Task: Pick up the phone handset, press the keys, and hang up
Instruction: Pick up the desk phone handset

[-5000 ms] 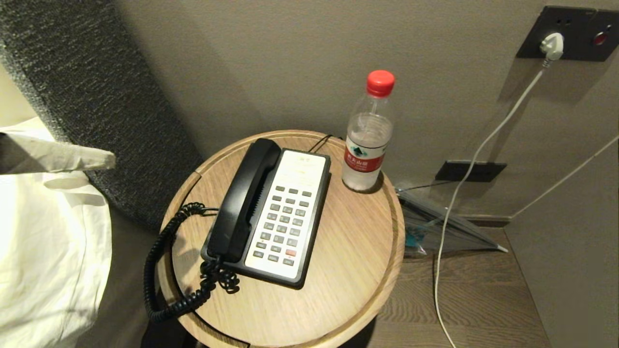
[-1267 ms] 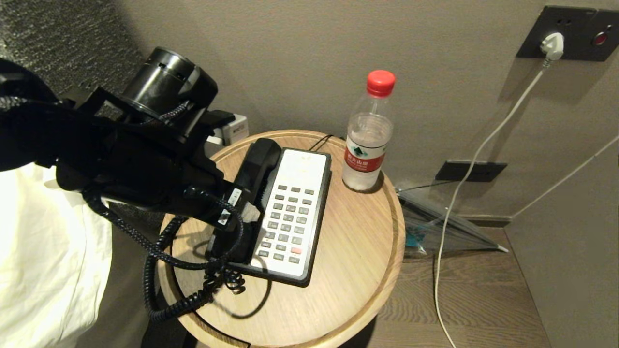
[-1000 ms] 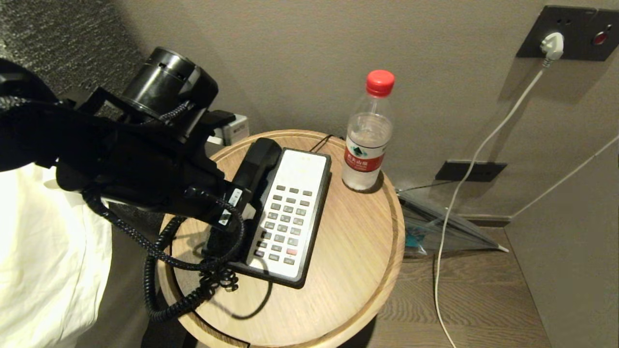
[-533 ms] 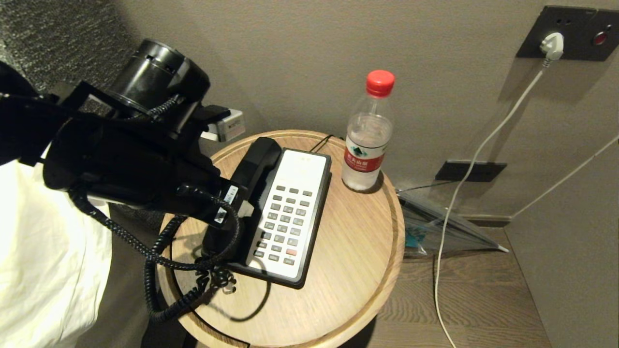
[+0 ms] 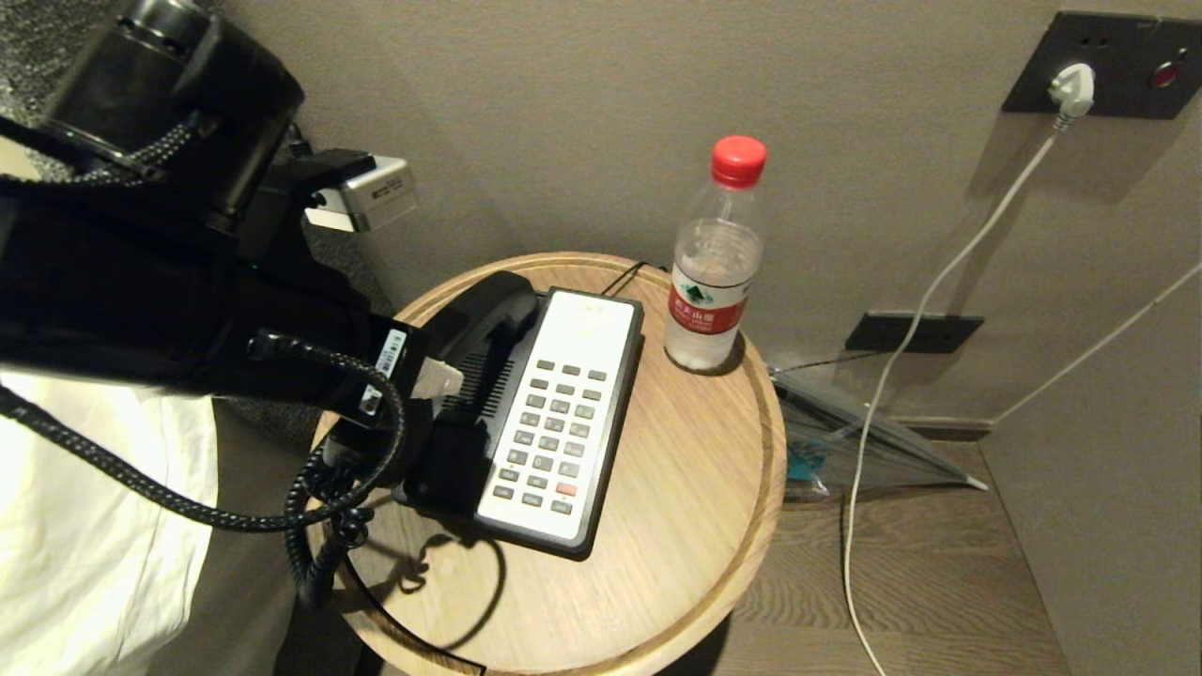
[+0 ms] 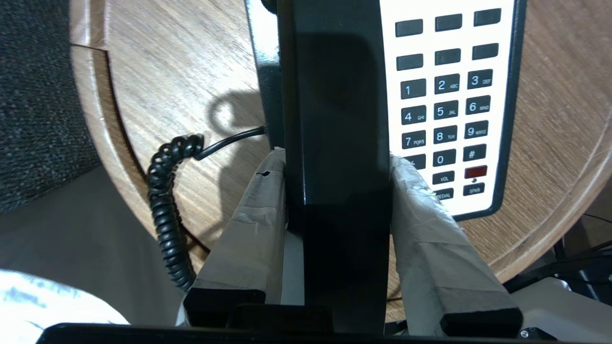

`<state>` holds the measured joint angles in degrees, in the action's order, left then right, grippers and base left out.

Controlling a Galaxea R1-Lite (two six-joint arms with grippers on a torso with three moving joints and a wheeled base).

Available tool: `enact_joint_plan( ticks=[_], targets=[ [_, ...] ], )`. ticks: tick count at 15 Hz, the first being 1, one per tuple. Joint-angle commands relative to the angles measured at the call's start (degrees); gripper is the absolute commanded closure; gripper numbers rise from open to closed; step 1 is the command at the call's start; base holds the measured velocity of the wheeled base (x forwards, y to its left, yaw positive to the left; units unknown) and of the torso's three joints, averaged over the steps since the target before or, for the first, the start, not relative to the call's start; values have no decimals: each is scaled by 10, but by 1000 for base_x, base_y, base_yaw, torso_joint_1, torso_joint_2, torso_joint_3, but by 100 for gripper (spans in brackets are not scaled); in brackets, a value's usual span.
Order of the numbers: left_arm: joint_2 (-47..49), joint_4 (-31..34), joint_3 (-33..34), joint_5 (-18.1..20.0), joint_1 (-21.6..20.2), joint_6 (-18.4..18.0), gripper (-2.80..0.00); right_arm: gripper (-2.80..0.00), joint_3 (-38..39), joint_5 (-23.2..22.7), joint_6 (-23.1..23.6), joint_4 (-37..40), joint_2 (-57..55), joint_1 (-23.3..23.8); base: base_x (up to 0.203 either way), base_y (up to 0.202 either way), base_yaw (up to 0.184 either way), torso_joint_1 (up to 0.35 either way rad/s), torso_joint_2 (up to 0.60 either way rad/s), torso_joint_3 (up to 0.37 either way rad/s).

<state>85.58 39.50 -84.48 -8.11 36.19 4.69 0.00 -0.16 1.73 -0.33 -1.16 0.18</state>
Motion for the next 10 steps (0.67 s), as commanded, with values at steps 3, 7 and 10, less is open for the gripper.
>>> enact_joint_plan(
  ticks=[3, 7, 10],
  targets=[
    [-63, 1, 6, -1, 1, 11, 0, 0, 1, 0, 0, 0, -1, 0, 0, 0, 0, 0, 0, 0],
    [-113, -1, 25, -1, 3, 22, 0, 0, 1, 0, 0, 0, 0, -1, 0, 0, 0, 0, 0, 0],
    [-145, -1, 36, 1, 3, 58, 0, 0, 1, 0, 0, 0, -1, 0, 0, 0, 0, 0, 0, 0]
  ],
)
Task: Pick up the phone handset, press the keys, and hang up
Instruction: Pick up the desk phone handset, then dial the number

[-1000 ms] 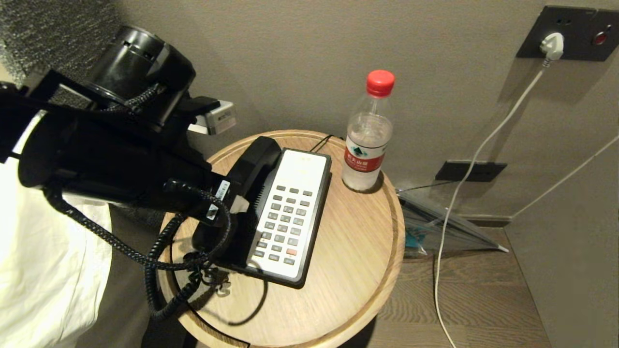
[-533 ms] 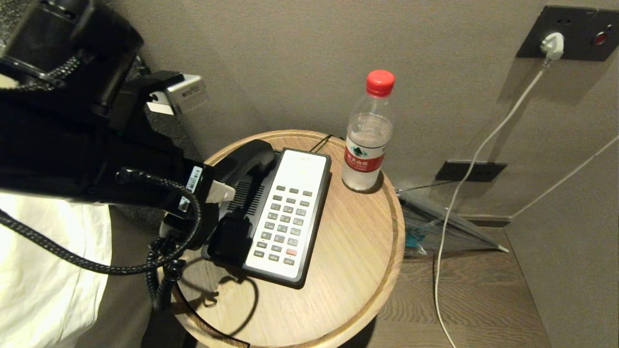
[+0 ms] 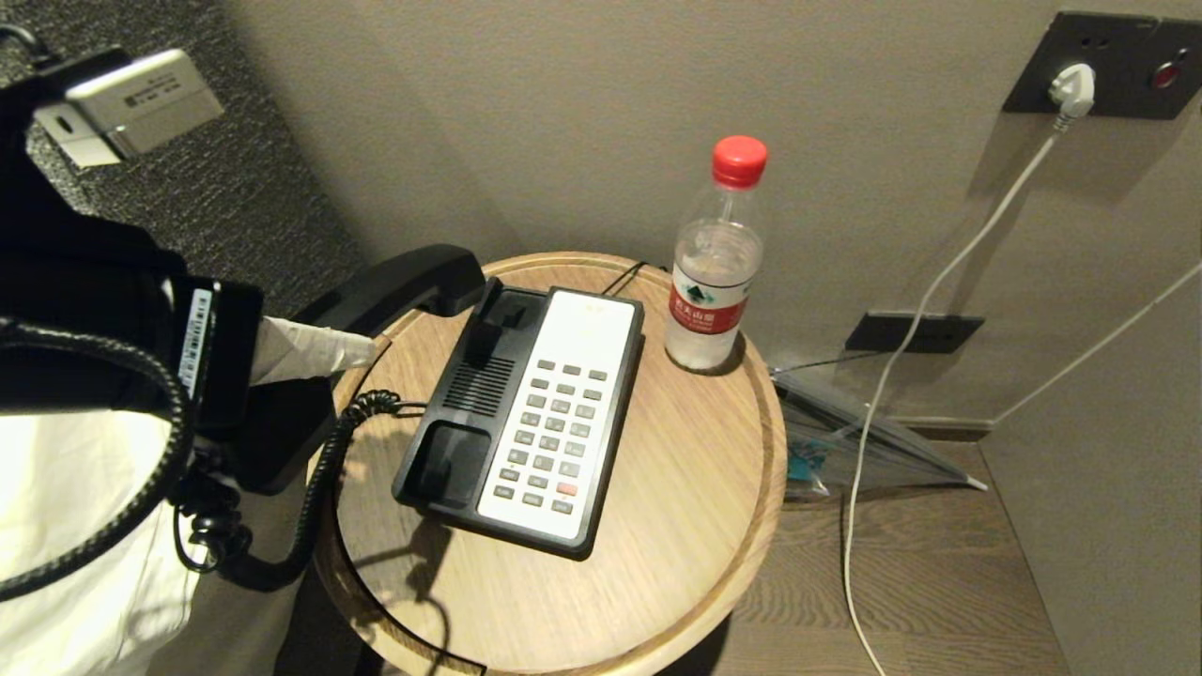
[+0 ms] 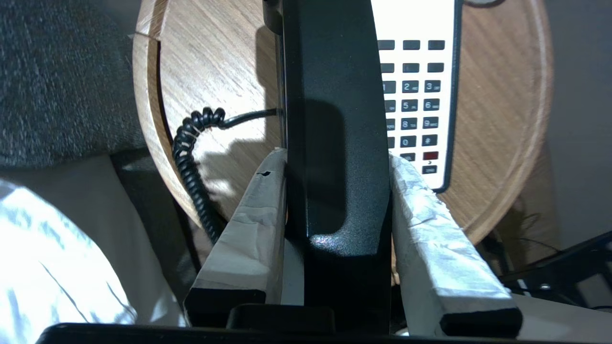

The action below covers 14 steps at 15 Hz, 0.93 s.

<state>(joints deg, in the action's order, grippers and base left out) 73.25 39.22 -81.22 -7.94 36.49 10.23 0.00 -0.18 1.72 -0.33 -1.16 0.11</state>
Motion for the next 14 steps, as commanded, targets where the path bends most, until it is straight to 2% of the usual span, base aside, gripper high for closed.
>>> enact_joint_plan(
  ticks=[1, 3, 4, 5, 7, 8, 10, 11, 14],
  targets=[
    [-35, 2, 6, 1, 1, 12, 0, 0, 1, 0, 0, 0, 0, 1, 0, 0, 0, 0, 0, 0],
    [-55, 1, 10, 7, 2, 41, 0, 0, 1, 0, 0, 0, 0, 0, 0, 0, 0, 0, 0, 0],
    [-74, 0, 13, 22, 4, 80, 0, 0, 1, 0, 0, 0, -1, 0, 0, 0, 0, 0, 0, 0],
    [-93, -3, 14, 53, 6, 125, 0, 0, 1, 0, 0, 0, -1, 0, 0, 0, 0, 0, 0, 0],
    [-102, -9, 15, 72, 7, 155, 0, 0, 1, 0, 0, 0, 0, 0, 0, 0, 0, 0, 0, 0],
    [-117, -20, 16, 93, 7, 216, 0, 0, 1, 0, 0, 0, -1, 0, 0, 0, 0, 0, 0, 0],
    [-154, -74, 24, 157, 7, 310, 0, 0, 1, -1, 0, 0, -1, 0, 0, 0, 0, 0, 0, 0],
    [-168, -100, 36, 180, 6, 337, 0, 0, 1, 0, 0, 0, -1, 0, 0, 0, 0, 0, 0, 0],
    [-207, -120, 69, 207, 6, 376, 0, 0, 1, -1, 0, 0, -1, 0, 0, 0, 0, 0, 0, 0]
  ],
)
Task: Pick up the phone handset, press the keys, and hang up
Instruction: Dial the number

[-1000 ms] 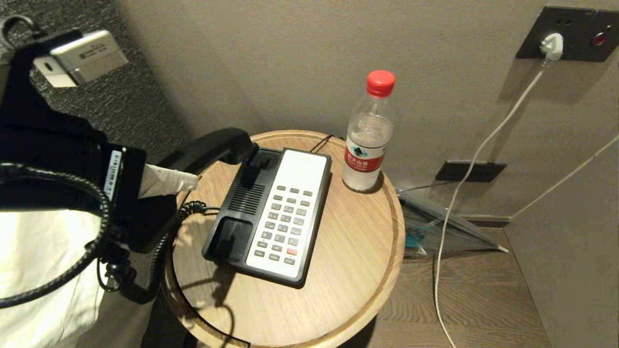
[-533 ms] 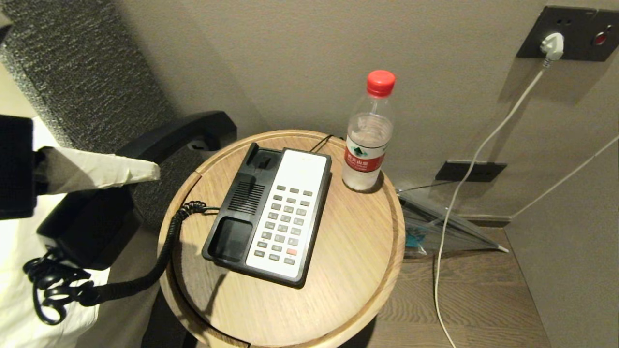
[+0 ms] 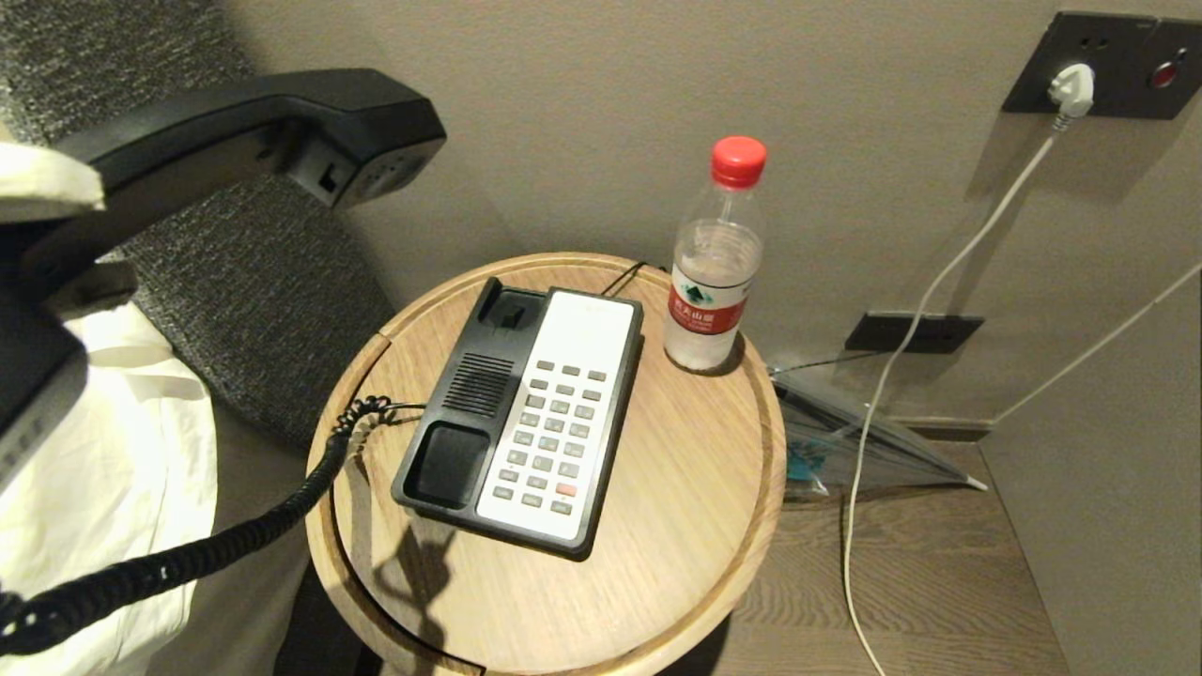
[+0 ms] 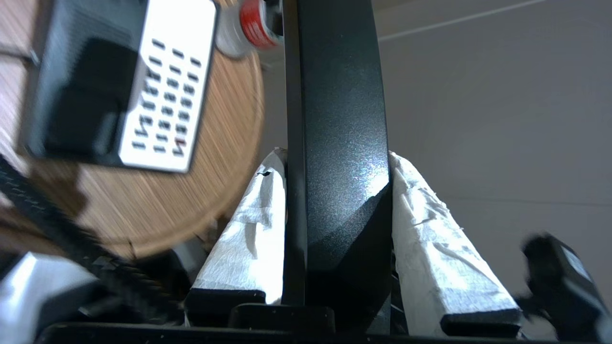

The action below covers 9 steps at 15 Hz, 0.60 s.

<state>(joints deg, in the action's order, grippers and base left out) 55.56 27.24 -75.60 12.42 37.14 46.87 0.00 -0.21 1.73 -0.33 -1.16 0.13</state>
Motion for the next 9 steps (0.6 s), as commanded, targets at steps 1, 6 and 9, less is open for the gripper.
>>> enact_joint_plan(
  ticks=[1, 6, 9],
  targets=[
    [-40, -3, 25, 9, 0, 21, 0, 0, 1, 0, 0, -1, -1, 0, 0, 0, 0, 0, 0, 0],
    [-115, -101, 143, 10, -12, 69, 0, 0, 1, 0, 0, 0, 0, 0, 0, 0, 0, 0, 0, 0],
    [-126, -146, 167, 12, -52, 85, 0, 0, 1, -1, 0, 0, 0, 0, 0, 0, 0, 0, 0, 0]
  ],
)
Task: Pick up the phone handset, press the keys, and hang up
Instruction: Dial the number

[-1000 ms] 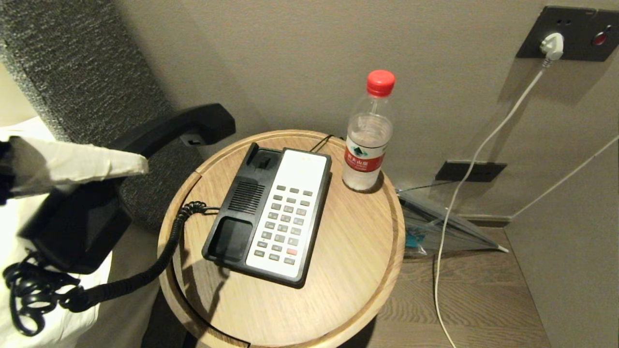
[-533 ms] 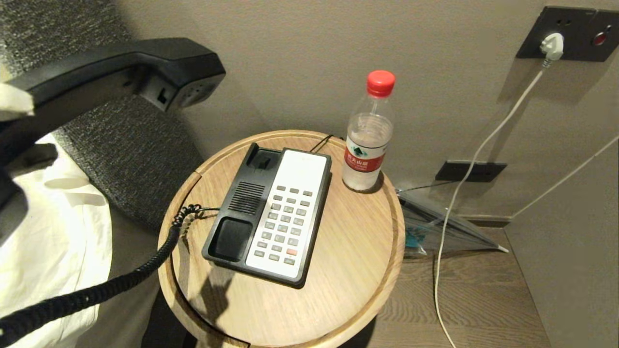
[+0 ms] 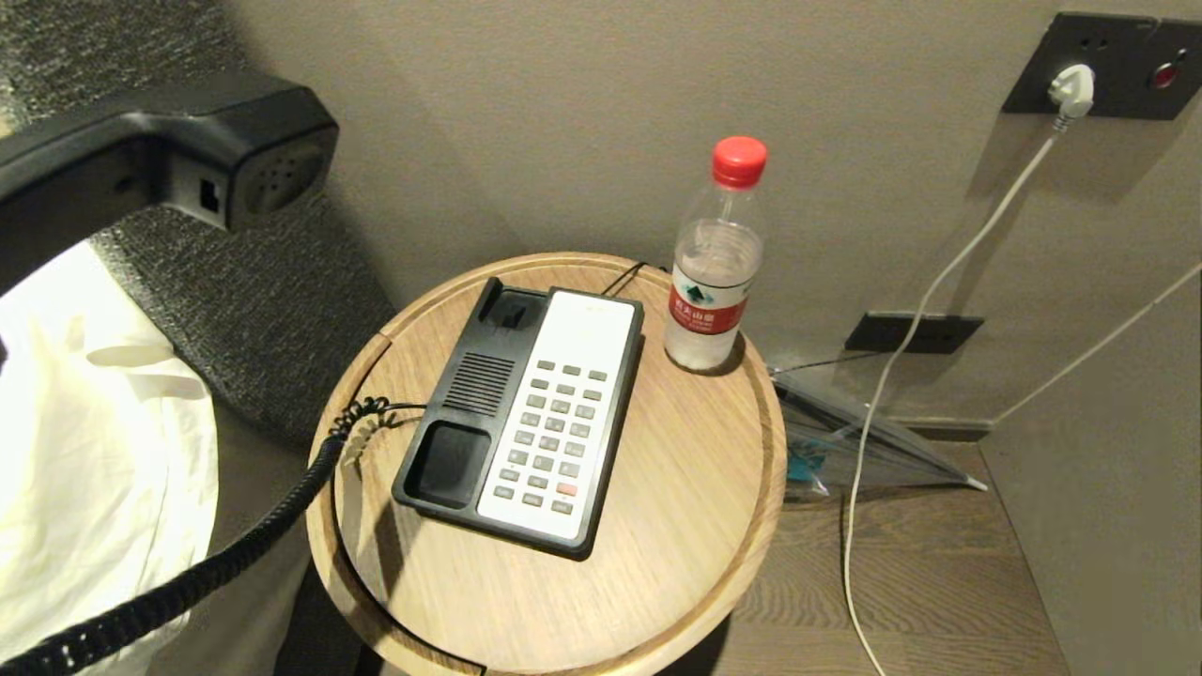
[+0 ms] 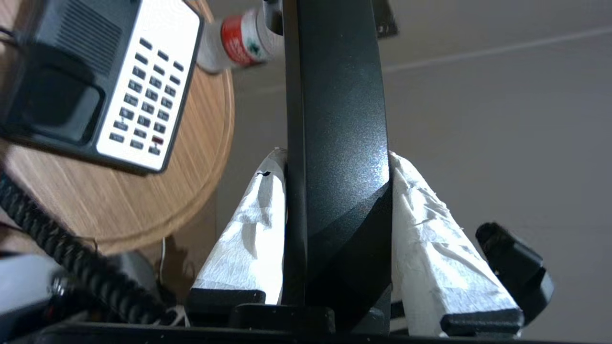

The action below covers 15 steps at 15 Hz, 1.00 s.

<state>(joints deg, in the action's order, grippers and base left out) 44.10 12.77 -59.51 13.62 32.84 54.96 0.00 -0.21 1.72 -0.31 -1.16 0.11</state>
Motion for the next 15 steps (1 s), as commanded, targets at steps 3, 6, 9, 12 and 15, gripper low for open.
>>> enact_joint_plan(
  ticks=[3, 6, 9, 12, 15],
  targets=[
    [-37, -3, 28, 1, -38, 13, 0, 0, 1, -1, 0, 0, -1, 0, 0, 0, 0, 0, 0, 0],
    [-53, -25, 41, 8, -47, 21, 0, 0, 1, 0, 0, -1, 0, 0, 0, 0, 0, 0, 0, 0],
    [-61, -74, 93, 47, -84, 22, 0, 0, 1, 0, 0, 0, -1, 0, 0, 0, 0, 0, 0, 0],
    [-67, -81, 109, 51, -84, 21, 0, 0, 1, 0, 0, 0, -1, 0, 0, 0, 0, 0, 0, 0],
    [-82, -83, 115, 58, -84, 22, 0, 0, 1, -1, 4, -1, -1, 0, 0, 0, 0, 0, 0, 0]
  ],
)
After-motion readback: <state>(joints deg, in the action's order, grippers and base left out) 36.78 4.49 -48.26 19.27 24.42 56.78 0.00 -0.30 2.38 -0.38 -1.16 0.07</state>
